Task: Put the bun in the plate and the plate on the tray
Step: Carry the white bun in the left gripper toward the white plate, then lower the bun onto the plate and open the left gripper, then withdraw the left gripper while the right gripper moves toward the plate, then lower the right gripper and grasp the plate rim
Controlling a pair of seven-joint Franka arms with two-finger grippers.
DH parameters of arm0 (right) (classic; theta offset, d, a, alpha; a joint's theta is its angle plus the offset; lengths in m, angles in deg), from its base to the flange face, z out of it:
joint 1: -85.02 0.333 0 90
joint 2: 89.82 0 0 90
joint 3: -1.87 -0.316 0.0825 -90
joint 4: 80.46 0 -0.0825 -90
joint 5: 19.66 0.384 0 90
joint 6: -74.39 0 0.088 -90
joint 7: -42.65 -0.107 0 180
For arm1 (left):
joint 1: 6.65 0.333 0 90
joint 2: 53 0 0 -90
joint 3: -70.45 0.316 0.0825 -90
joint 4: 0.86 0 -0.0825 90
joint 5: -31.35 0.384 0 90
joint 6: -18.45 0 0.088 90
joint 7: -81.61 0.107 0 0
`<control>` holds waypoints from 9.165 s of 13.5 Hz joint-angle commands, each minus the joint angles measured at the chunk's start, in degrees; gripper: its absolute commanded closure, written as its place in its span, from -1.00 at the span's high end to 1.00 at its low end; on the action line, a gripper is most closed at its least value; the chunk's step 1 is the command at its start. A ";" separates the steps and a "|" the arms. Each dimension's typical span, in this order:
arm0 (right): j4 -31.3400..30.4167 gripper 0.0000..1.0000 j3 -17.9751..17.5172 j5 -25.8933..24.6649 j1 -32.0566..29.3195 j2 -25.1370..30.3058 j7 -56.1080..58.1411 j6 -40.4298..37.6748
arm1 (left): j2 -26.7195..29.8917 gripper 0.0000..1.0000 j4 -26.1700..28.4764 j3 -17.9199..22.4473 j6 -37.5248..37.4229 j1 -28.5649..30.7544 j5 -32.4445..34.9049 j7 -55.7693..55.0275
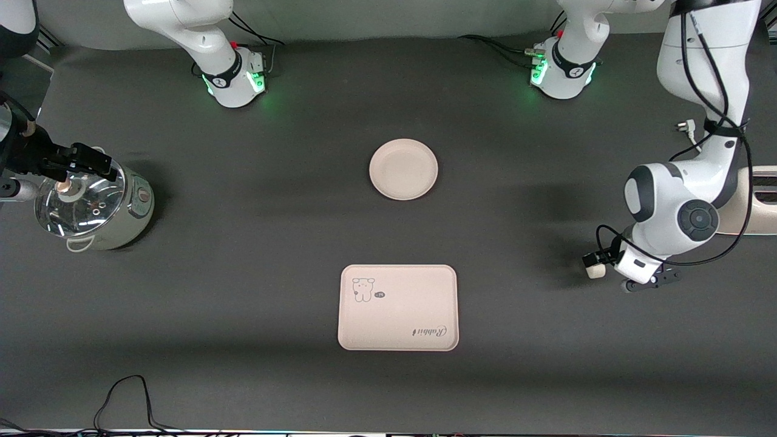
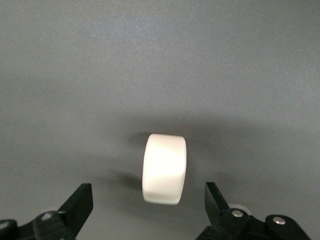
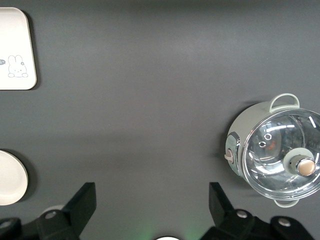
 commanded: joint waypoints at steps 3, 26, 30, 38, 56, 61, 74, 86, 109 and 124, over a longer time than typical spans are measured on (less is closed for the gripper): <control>-1.15 1.00 0.09 -0.99 0.25 1.27 -1.03 0.45 | -2.83 0.43 -0.62 0.39 3.74 -1.29 -0.93 -0.33; -1.15 1.00 0.09 -0.91 0.25 1.18 -1.12 0.36 | 26.71 -1.00 -3.11 -33.78 -30.14 -8.40 -1.46 -29.91; -1.15 1.00 0.18 -0.91 0.25 1.18 -1.12 0.36 | 19.61 -1.00 6.92 -38.02 -9.57 -12.79 1.69 -42.15; -1.15 1.00 0.18 -0.91 0.25 1.10 -1.12 0.36 | 0.62 -1.00 6.06 -37.32 4.60 -20.62 20.43 -62.10; -1.15 1.00 0.18 -0.64 0.25 1.01 -1.12 0.45 | -1.16 1.00 5.97 -34.24 3.39 -20.89 27.72 -63.08; -1.15 1.00 0.18 -0.64 0.25 1.01 -1.12 0.45 | -1.07 1.00 5.88 -34.24 3.48 -20.80 27.72 -63.08; -1.59 1.00 0.18 -0.55 0.25 1.80 -1.20 0.01 | 4.72 1.00 2.82 -33.98 1.56 -20.18 26.85 -61.24; -6.42 1.00 -0.35 0.41 17.96 5.67 -20.58 1.77 | 31.27 1.00 -8.51 -8.35 -37.45 -8.59 5.84 0.26; -32.06 1.00 -0.26 4.28 52.10 -10.49 -44.62 48.05 | 38.84 1.00 -12.47 3.99 -52.22 -5.94 9.35 7.67; -42.11 1.00 -0.70 7.61 50.35 -22.54 -39.00 79.11 | 37.96 1.00 -16.62 10.14 -57.78 -5.86 5.31 14.97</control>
